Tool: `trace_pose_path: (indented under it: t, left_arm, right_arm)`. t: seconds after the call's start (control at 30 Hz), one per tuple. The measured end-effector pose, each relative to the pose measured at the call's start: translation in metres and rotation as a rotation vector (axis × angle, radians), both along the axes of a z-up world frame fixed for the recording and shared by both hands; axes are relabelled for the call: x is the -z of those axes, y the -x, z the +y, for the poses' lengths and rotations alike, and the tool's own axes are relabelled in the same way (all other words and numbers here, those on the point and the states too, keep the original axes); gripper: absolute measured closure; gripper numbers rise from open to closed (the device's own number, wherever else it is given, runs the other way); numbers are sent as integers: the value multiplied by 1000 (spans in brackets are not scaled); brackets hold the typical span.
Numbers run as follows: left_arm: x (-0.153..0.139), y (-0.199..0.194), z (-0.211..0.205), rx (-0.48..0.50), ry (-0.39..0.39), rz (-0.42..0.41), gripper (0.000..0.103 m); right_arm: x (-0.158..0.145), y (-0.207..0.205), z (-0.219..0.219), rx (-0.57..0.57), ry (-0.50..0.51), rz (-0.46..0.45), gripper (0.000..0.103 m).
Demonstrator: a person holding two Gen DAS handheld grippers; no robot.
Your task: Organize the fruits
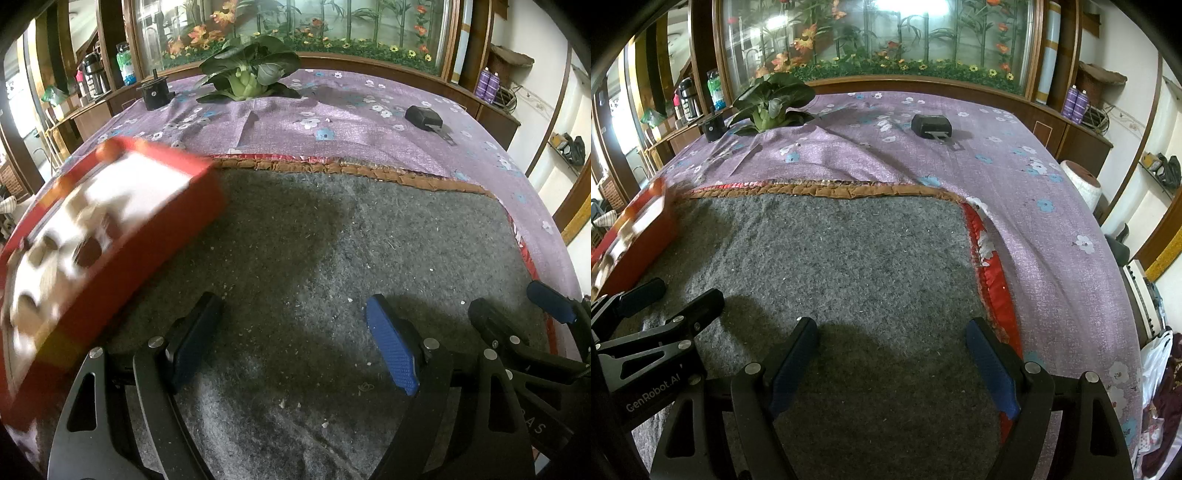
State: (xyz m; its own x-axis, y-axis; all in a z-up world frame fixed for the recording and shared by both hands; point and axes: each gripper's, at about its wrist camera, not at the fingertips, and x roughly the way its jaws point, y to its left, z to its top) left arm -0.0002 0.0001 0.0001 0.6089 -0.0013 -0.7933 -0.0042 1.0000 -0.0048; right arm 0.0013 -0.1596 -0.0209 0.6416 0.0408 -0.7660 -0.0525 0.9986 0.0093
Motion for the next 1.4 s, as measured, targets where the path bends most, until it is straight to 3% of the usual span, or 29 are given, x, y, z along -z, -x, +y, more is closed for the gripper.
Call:
trace_pose_path:
  t: [1.4]
  left_arm:
    - [4,1,-1,-1,2,0,21]
  right_arm:
    - [2,-2,0,-11,-16,5,14]
